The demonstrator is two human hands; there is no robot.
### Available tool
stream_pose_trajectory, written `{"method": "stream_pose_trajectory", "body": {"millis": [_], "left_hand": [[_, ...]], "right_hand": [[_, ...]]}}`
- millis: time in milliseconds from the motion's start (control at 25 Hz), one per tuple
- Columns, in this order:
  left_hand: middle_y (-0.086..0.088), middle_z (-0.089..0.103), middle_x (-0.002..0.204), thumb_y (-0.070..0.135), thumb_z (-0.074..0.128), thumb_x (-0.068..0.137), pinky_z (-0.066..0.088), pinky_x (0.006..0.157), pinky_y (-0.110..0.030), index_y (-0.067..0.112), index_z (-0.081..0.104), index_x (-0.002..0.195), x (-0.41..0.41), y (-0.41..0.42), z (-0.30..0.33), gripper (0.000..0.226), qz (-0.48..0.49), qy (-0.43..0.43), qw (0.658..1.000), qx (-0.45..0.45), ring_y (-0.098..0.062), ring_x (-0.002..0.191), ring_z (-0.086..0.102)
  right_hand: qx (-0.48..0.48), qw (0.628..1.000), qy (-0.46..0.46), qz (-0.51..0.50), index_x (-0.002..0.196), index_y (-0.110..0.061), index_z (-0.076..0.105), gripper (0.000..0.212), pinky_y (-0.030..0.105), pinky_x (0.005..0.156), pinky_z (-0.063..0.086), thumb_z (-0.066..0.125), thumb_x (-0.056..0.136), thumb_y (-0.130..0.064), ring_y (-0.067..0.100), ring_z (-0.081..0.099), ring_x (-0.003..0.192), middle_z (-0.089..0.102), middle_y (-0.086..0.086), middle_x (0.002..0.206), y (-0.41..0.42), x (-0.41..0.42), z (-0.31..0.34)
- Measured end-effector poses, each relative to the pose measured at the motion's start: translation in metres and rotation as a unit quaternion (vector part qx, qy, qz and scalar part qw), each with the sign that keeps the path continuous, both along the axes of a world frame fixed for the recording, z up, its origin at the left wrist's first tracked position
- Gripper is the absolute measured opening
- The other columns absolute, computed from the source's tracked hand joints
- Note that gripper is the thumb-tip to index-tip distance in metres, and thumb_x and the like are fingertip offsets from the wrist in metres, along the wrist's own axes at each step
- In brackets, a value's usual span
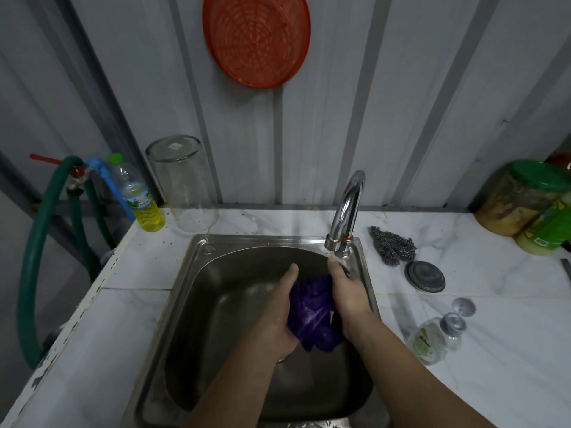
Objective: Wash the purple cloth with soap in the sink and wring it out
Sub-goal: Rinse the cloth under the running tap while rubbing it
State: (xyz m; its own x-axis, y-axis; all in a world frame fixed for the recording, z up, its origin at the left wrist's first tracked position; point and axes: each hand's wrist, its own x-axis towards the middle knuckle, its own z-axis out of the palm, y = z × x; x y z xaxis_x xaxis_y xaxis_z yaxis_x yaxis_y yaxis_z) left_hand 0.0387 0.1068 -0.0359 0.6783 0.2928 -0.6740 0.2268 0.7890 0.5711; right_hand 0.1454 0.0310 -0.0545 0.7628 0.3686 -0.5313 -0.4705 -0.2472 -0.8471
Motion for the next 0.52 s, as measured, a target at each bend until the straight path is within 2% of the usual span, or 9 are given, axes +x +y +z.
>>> {"method": "stream_pose_trajectory", "body": {"millis": [120,200,240,320,400,520], "left_hand": [[-0.015,0.075,0.122,0.037,0.074,0.088,0.054,0.1,-0.047,0.011,0.07,0.126,-0.001,-0.003,-0.004,0.047,-0.103,-0.015,0.993,0.051,-0.032,0.114,0.07],[-0.016,0.077,0.115,0.023,0.078,0.083,0.055,0.098,-0.047,0.008,0.068,0.125,0.004,-0.007,-0.005,0.046,-0.113,0.021,0.99,0.082,-0.034,0.109,0.071],[-0.016,0.079,0.11,0.018,0.075,0.085,0.056,0.096,-0.047,0.007,0.068,0.123,0.007,-0.009,-0.007,0.04,-0.099,0.039,0.99,0.093,-0.034,0.105,0.072],[-0.018,0.079,0.104,0.013,0.067,0.091,0.058,0.091,-0.047,0.005,0.068,0.12,0.009,-0.009,-0.01,0.031,-0.058,0.055,0.991,0.107,-0.035,0.101,0.072],[-0.019,0.078,0.107,0.013,0.068,0.091,0.056,0.092,-0.049,0.006,0.067,0.12,0.01,-0.006,-0.012,0.031,-0.017,0.057,0.993,0.1,-0.037,0.104,0.071],[-0.025,0.072,0.118,0.012,0.068,0.089,0.054,0.093,-0.051,0.005,0.062,0.125,0.012,-0.005,-0.01,0.036,0.011,0.042,0.997,0.068,-0.041,0.11,0.068]], "right_hand": [[0.044,0.995,0.086,-0.035,0.101,-0.013,0.07,0.051,0.041,0.073,0.06,0.054,0.095,-0.061,0.031,0.076,0.082,0.08,0.012,0.079,-0.001,0.013,0.007],[0.07,0.989,0.122,-0.031,0.101,-0.011,0.071,0.046,0.042,0.074,0.061,0.055,0.096,-0.054,0.032,0.076,0.083,0.08,0.013,0.078,0.001,0.013,0.012],[0.062,0.992,0.109,-0.024,0.101,-0.01,0.071,0.043,0.043,0.075,0.062,0.056,0.096,-0.05,0.033,0.075,0.083,0.08,0.014,0.08,0.002,0.014,0.013],[0.004,0.999,0.032,0.008,0.097,-0.012,0.07,0.035,0.038,0.072,0.059,0.055,0.097,-0.044,0.029,0.073,0.08,0.078,0.014,0.086,0.002,0.025,0.016],[-0.056,0.996,-0.062,0.029,0.093,-0.011,0.068,0.033,0.037,0.076,0.056,0.052,0.098,-0.04,0.029,0.07,0.083,0.074,0.011,0.091,0.0,0.043,0.019],[-0.145,0.972,-0.183,-0.018,0.107,-0.003,0.07,0.031,0.041,0.088,0.051,0.051,0.098,-0.026,0.036,0.066,0.098,0.07,0.017,0.101,0.001,0.083,0.013]]}}
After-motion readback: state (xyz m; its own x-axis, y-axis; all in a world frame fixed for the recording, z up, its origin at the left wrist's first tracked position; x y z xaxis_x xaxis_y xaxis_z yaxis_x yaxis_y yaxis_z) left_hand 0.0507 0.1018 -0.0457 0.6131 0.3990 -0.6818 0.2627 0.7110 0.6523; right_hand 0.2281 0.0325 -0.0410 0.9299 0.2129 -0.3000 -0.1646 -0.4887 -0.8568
